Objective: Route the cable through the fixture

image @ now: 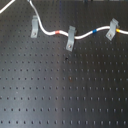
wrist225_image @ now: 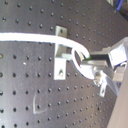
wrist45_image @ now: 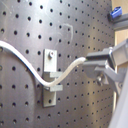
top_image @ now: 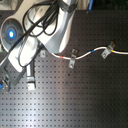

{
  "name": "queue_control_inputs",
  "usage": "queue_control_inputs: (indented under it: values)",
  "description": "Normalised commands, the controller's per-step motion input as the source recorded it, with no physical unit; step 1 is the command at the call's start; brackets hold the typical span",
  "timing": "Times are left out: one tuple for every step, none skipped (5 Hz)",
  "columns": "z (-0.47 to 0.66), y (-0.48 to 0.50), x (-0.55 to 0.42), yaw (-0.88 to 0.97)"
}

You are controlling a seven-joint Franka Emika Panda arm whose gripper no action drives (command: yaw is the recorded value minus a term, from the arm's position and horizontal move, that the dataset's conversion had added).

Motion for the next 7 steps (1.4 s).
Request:
queue_control_inputs:
  values:
    - [0.28, 0.151, 0.099, 0.18]
    - [0.22, 0.032, -0.027, 0.1]
    - [0.27, 0.087, -0.118, 0.0]
    - [0.37, -0.092, -0.22, -0.21]
    - [0.37, -0.078, -0.257, -0.36]
    - [0.26, 0.057, -0.243, -0.18]
    - [0.22, 0.123, -0.319, -0.28]
